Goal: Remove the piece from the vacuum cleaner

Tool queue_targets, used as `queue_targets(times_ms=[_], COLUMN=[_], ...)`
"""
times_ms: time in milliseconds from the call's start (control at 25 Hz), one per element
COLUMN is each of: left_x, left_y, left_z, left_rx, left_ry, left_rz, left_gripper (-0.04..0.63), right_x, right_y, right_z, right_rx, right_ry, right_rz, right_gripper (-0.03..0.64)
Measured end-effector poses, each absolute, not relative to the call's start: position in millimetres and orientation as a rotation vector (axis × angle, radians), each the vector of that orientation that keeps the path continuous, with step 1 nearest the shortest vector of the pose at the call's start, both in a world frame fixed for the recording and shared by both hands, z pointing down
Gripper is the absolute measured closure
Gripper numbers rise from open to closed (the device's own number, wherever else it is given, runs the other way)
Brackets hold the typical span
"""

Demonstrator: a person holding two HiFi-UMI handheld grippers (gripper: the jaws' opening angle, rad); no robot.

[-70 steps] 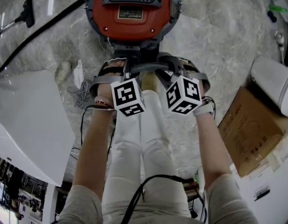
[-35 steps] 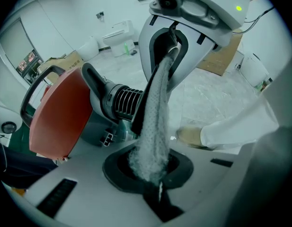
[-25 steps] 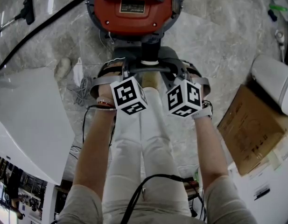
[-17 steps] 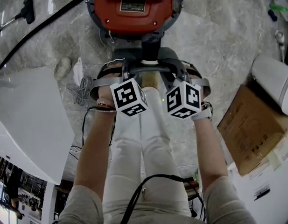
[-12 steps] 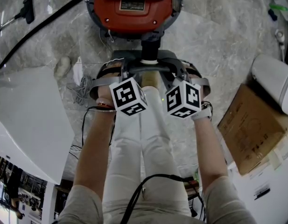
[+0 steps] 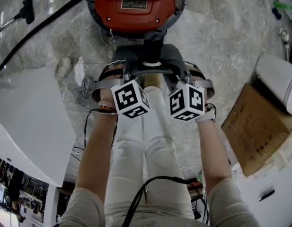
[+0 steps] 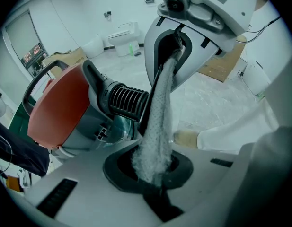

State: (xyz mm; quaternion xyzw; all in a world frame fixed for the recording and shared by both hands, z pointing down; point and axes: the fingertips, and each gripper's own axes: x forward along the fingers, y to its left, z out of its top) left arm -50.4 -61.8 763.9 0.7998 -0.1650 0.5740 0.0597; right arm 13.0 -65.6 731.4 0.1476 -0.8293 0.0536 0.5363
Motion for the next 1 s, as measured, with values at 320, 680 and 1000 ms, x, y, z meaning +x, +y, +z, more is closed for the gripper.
queue_targets(times_ms=[320, 680, 1000], left_x=[-53.1, -56.5, -55.5], left_y=[-51.4, -50.0, -46.2], left_z=[767.1, 756.7, 737.7], left_rx=[2.404, 2.406, 2.413], left_ry=[-0.475, -0.473, -0.459], left_rz=[1.741, 1.754, 1.741], left_gripper=[0.551, 0.551, 0.551], right_x=[10.8, 8.4, 7.8], right_y=[-56.1, -52.4, -49.5], right_z=[734.1, 725.0, 705.2], right_rx=[0.335, 0.331, 0.318], right_ry=[-1.964, -1.96, -1.961], right_rz=[0.142, 0.154, 0.153], right_gripper=[0.569, 0.569, 0.569])
